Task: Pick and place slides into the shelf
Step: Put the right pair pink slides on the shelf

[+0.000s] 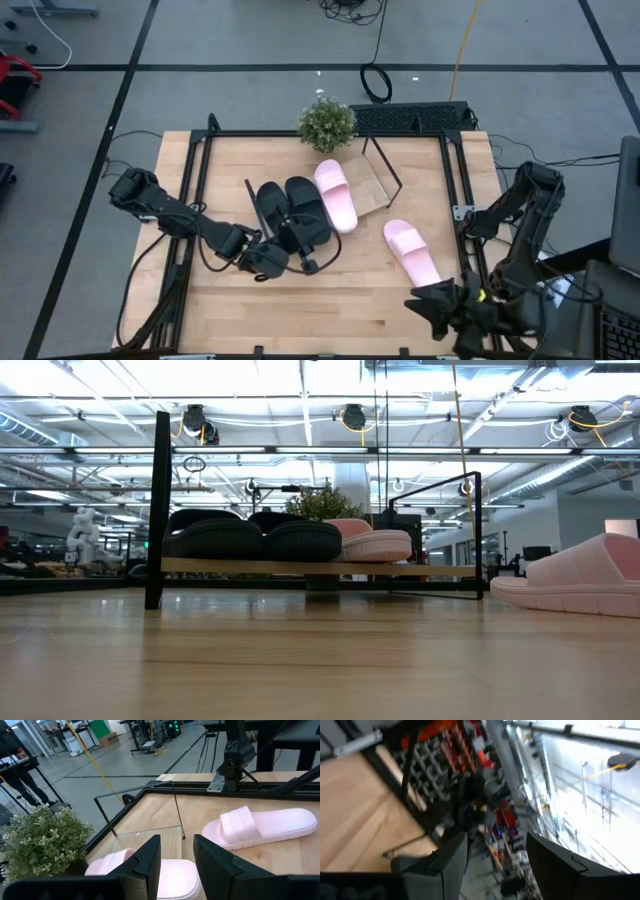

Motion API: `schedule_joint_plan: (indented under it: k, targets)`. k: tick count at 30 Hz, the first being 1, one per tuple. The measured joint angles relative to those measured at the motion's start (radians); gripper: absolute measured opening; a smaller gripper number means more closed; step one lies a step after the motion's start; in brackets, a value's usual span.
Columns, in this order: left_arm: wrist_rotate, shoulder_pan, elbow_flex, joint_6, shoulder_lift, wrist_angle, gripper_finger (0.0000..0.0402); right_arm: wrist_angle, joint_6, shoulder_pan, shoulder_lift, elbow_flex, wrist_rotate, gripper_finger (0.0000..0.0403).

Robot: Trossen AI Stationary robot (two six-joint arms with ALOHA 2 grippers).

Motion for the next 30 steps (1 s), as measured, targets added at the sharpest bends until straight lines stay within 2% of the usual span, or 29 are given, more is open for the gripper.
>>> schedule_joint_plan:
  k: [6,8,11,16,20,23,30]
  targets:
    - [0.0,-0.003,0.0,0.005,0.0,-0.001,0.012,0.292,-0.359,0.015,-0.047,0.027,-0.122,0.0196]
    - [0.0,-0.003,0.0,0.011,0.0,-0.002,0.012,0.282,-0.422,0.016,-0.062,0.083,-0.134,0.0196]
    - [0.0,-0.003,0.0,0.034,0.0,-0.007,0.012,0.141,-0.422,0.016,-0.076,0.203,-0.126,0.0196]
    - [0.0,-0.003,0.0,0.065,0.0,-0.007,0.012,-0.234,-0.223,-0.016,-0.077,0.415,-0.094,0.0183]
    - [0.0,-0.003,0.0,0.069,0.0,-0.007,0.012,-0.495,-0.001,-0.074,-0.077,0.514,-0.121,0.0159]
    - [0.0,-0.003,0.0,0.073,0.0,-0.008,0.012,-0.631,0.14,-0.124,-0.077,0.537,-0.172,0.0143]
    - [0.0,-0.003,0.0,0.073,0.0,-0.007,0.012,-1.009,0.488,-0.233,-0.076,0.537,-0.193,0.0138]
